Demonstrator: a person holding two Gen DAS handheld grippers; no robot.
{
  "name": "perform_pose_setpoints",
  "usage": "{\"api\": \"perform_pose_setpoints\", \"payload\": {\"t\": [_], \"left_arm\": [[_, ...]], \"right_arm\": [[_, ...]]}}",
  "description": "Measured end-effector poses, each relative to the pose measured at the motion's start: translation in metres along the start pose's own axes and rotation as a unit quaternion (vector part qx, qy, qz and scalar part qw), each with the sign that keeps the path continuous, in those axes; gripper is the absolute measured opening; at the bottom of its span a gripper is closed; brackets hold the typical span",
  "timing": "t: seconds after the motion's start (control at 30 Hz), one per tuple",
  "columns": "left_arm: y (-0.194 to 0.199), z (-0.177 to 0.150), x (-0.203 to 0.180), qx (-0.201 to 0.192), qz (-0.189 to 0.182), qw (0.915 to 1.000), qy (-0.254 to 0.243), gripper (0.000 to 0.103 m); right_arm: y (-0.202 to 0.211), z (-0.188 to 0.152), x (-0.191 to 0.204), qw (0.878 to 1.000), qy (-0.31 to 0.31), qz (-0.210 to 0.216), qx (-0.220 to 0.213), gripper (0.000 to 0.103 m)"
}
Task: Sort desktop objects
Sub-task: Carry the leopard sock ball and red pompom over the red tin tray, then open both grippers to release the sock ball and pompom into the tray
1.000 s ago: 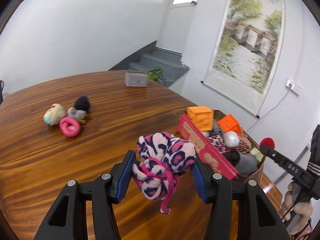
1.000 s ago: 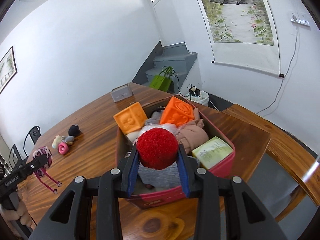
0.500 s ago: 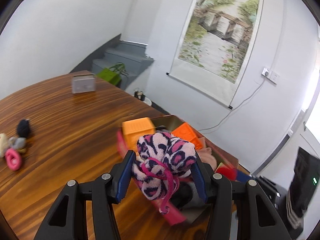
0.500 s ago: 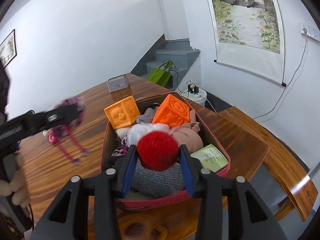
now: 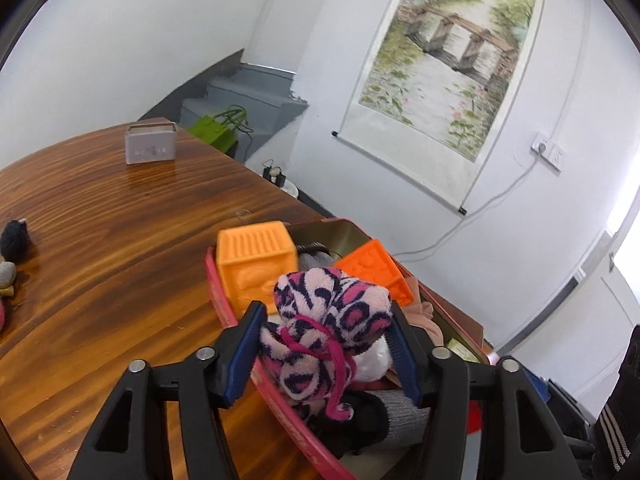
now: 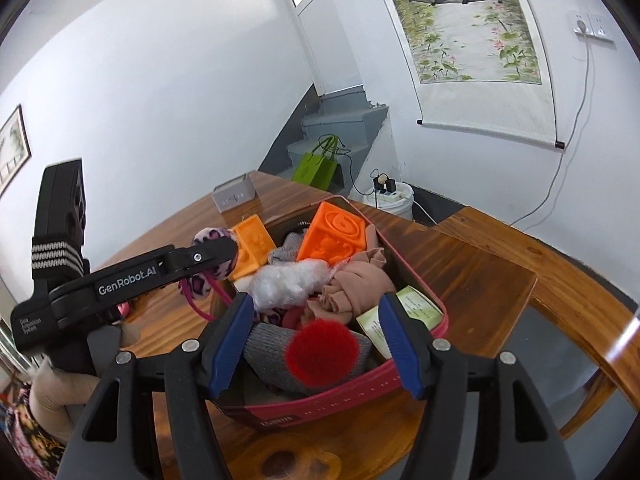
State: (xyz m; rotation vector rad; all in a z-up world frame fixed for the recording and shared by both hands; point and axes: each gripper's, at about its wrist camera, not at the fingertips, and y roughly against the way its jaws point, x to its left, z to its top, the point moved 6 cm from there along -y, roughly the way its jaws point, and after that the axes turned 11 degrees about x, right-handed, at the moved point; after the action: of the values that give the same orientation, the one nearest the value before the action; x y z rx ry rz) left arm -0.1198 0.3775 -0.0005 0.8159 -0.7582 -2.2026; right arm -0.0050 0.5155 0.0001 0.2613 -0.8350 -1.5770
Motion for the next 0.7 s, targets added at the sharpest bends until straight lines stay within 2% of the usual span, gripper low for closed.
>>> {"api": "perform_pose_setpoints", "payload": {"t": [0.23, 0.37, 0.53, 0.7], "left_arm": [[0.005, 0.015, -0.010, -0.006, -0.025, 0.9994, -0.023, 0.071], [0.024, 0.014, 0.006, -0.020, -0.025, 0.9995, -0.008, 0.071], [0.048, 0.002, 0.040, -0.031, 0.028, 0.9991, 0.007, 0.071], [0.073, -0.021, 0.081, -0.040, 0.086, 0.9952, 0.025, 0.071]], "right_arm": [[-0.001, -0.001, 0.013, 1.000, -0.003, 0.005, 0.002, 0.071], [-0.002, -0.001, 0.020, 1.000, 0.000, 0.004, 0.002, 0.071], [-0.005, 0.000, 0.035, 1.000, 0.001, 0.016, 0.001, 0.071], [-0.013, -0.005, 0.069, 0.999, 0.024, 0.037, 0.009, 0.071]]}}
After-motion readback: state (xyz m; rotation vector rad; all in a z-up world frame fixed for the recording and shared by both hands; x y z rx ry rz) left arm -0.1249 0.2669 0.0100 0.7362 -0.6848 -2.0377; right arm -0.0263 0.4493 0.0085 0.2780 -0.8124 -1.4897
